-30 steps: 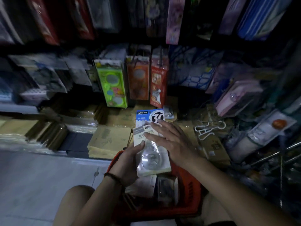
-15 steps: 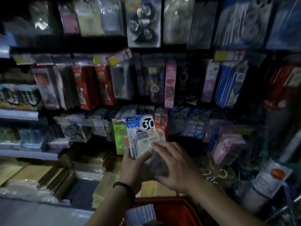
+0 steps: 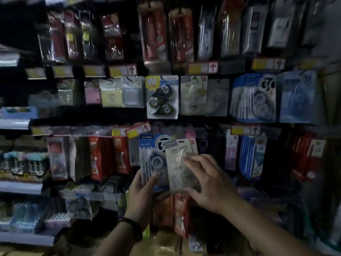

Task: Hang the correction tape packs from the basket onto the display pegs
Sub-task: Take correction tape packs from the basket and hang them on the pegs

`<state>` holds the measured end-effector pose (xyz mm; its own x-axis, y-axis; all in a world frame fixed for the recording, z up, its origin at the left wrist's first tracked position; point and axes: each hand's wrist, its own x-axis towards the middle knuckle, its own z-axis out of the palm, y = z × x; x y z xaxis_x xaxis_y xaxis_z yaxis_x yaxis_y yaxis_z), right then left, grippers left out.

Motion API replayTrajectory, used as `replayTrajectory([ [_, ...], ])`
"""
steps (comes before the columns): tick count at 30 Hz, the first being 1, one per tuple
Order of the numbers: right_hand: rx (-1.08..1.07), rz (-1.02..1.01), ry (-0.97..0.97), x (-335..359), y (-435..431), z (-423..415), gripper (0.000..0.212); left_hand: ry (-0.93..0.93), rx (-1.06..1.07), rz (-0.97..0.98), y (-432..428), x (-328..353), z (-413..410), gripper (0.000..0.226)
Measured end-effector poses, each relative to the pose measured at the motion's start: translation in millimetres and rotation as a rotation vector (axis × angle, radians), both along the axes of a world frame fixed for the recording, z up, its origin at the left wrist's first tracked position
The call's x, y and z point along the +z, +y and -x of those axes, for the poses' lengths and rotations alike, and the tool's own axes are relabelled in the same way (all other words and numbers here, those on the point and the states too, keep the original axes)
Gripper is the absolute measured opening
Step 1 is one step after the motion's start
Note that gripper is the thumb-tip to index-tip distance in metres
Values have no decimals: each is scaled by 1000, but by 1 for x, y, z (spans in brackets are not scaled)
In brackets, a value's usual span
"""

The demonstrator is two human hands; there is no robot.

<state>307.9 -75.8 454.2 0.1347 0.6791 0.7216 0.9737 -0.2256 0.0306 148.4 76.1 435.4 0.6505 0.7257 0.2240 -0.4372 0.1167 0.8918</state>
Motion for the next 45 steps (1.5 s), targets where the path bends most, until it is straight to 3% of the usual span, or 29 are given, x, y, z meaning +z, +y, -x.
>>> replayTrajectory([
  [7, -114, -66, -142, 92, 20, -35, 89, -7, 115, -220, 29, 58, -12, 23],
  [16, -333, -123, -237, 158, 53, -85, 89, -24, 135, -247, 57, 100, -33, 27],
  [26, -367, -154, -324, 165, 66, -97, 90, -38, 101, -333, 59, 124, -59, 19],
  [45, -490, -2, -160, 186, 76, -88, 80, -35, 37, -290, 60, 121, -68, 22],
])
